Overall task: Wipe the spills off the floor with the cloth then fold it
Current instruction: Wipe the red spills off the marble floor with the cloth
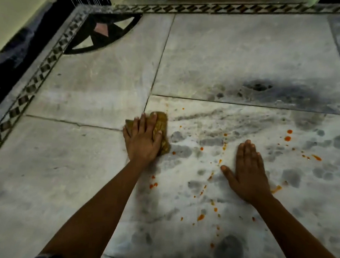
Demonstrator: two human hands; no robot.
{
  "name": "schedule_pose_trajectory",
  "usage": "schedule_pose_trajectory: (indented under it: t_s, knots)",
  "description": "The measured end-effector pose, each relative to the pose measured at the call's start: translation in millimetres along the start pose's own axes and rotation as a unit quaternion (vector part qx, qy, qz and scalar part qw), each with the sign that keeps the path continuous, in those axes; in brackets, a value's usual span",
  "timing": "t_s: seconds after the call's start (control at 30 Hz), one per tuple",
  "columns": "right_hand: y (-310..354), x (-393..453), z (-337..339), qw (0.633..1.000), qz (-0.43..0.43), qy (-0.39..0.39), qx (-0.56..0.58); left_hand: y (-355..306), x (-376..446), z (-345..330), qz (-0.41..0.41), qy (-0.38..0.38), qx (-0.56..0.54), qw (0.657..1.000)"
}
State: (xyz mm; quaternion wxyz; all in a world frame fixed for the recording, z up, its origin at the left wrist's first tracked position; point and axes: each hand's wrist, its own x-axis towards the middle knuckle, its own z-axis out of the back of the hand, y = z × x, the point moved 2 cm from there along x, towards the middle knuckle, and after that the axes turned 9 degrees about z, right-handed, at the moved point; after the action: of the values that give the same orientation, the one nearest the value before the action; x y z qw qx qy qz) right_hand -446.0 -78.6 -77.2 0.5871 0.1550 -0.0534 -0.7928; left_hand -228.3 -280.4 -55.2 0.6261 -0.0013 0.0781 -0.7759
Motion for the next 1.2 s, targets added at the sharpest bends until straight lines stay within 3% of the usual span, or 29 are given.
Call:
schedule_pose_trajectory:
  t_s: [0.1,0.23,0.37,0.43,0.5,0.6,0.73,0.87,1.03,1.1,1.2]
  knots:
    - [-2,-1,-4,1.000,0.007,-0.026,-0.014,-27,51,3,0.006,0.002,0.010,1.000]
    - [-3,0,-7,0.999,0.003,-0.040,-0.018,-82,88,0,-0.046,0.039,0.042,0.997]
    - [-1,0,-3,0.999,-0.001,-0.045,-0.026,-92,37,-6,-0.193,0.063,0.040,0.978]
    - [0,0,-3,0.998,0.000,-0.053,-0.033,-65,0,-4,-0.279,0.050,0.029,0.959]
    - [0,2,-2,0.998,-0.001,-0.061,-0.027,-29,-12,-4,-0.314,0.029,0.033,0.948]
    - [1,1,-2,0.998,-0.001,-0.063,-0.027,-3,20,0,-0.214,0.009,0.050,0.976]
    - [3,0,-2,0.998,-0.001,-0.055,-0.029,-53,75,4,-0.082,0.049,0.059,0.994]
    - [3,-1,-2,0.999,0.000,-0.046,-0.016,-101,55,-5,-0.152,0.085,0.086,0.981]
    - [1,-2,-2,0.998,0.004,-0.058,-0.003,-49,-32,-12,-0.342,0.053,0.081,0.935]
    - [2,-3,-2,0.998,0.002,-0.059,0.000,-20,-24,-9,-0.341,0.045,0.070,0.936]
    - [4,-5,-4,0.998,-0.007,-0.066,-0.003,-21,23,-4,-0.242,0.033,0.077,0.967]
